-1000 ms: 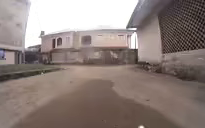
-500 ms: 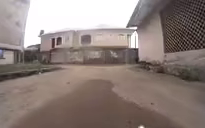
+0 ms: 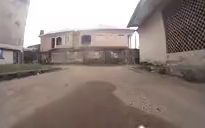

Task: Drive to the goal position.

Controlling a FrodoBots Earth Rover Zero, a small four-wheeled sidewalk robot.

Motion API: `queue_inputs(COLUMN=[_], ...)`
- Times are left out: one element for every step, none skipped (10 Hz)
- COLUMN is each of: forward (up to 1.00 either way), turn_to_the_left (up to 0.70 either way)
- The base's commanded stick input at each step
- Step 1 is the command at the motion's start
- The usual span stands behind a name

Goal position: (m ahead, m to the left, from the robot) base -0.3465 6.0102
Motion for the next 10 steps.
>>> queue_inputs(forward=[0.30, 0.30, 0.30, 0.30, 0.30, 0.30, 0.30, 0.30, 0.30, 0.30], turn_to_the_left=[0.00, 0.00, 0.00, 0.00, 0.00, 0.00, 0.00, 0.00, 0.00, 0.00])
